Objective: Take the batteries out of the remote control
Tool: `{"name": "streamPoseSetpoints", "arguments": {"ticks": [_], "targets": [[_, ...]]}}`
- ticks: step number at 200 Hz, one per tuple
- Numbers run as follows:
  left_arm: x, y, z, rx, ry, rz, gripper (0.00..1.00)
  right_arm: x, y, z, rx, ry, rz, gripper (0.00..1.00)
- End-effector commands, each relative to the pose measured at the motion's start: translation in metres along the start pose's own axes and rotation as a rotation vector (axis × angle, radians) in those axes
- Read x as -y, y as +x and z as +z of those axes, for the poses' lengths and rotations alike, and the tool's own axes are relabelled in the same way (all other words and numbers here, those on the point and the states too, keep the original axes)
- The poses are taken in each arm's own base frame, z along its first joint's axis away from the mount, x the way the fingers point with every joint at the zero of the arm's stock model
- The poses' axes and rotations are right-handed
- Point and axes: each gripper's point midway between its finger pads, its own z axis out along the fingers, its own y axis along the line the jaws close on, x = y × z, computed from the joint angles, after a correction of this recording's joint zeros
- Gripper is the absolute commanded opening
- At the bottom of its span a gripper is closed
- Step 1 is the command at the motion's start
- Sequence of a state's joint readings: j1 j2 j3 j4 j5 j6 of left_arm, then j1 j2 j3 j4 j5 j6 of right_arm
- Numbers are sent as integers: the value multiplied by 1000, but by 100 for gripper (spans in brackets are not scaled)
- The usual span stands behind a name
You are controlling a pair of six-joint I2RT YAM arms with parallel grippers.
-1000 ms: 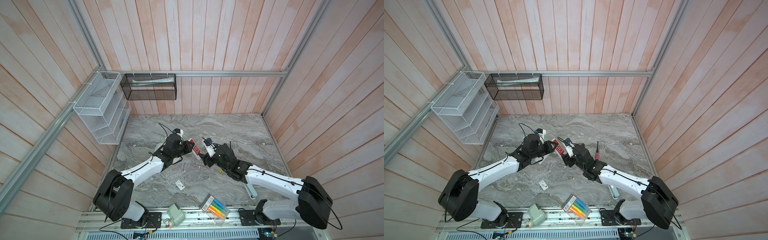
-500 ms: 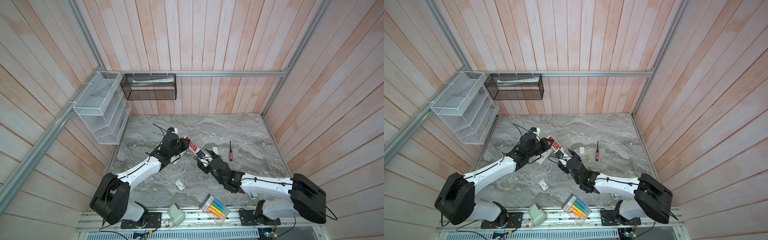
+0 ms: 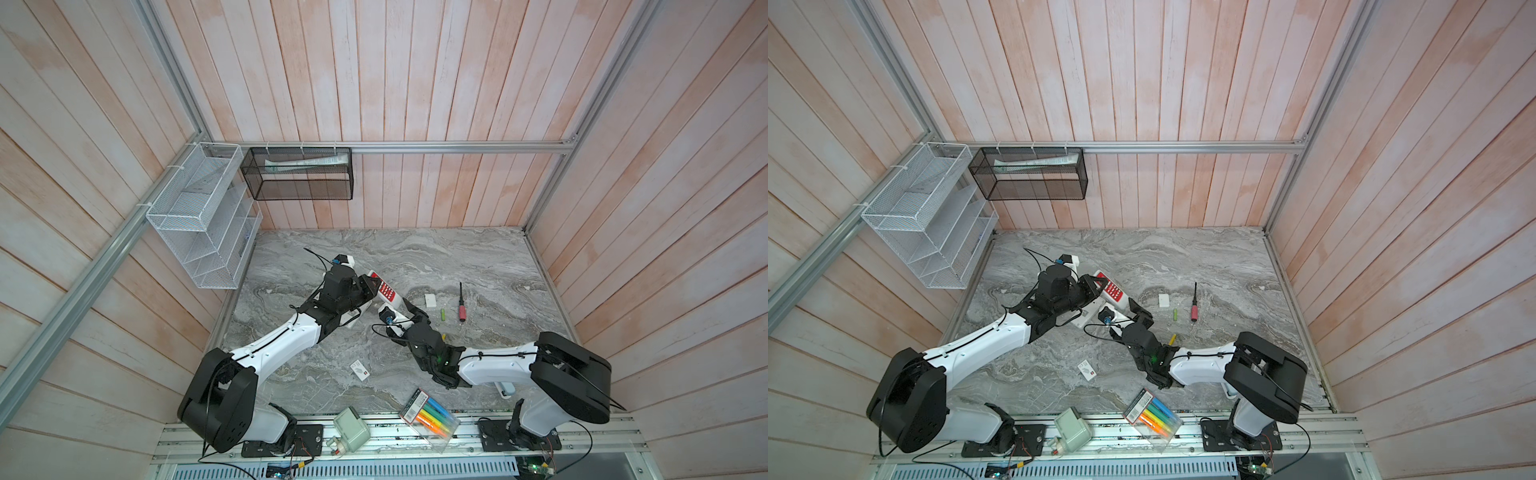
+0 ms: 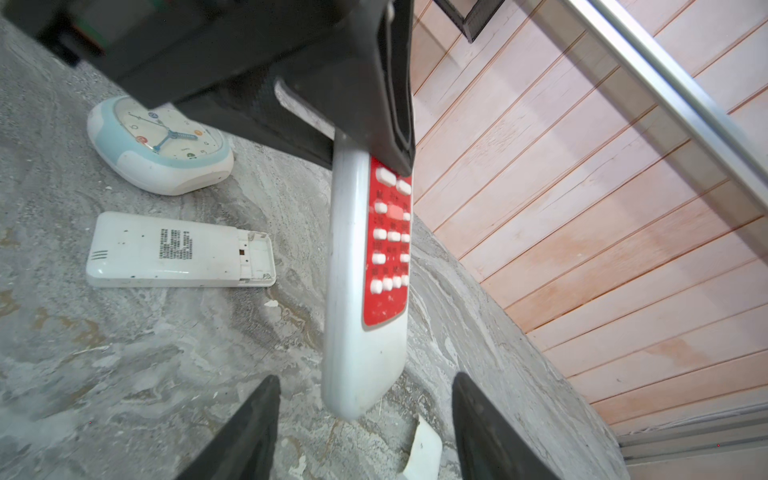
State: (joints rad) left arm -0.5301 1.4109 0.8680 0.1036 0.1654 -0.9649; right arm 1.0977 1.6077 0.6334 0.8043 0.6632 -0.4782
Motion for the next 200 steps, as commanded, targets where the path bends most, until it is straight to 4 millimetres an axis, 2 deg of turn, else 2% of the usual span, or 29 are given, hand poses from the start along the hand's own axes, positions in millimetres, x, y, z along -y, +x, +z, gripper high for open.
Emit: {"name": "streamPoseSetpoints", "arguments": {"ticks": [1,38,94,200], "targets": [[10,0,-7,-7,52,-22,2,15,-21,2,73,110,-15,66],[14,5,-7,-36,83,-41,2,18,-28,6,105,180,-73,64],[16,9,-7,-53,95,-55,2,20,-34,9,126,228,-137,52],[19,10,-8,-65,115,-62,3,16,-36,13,143,261,-223,11]]}}
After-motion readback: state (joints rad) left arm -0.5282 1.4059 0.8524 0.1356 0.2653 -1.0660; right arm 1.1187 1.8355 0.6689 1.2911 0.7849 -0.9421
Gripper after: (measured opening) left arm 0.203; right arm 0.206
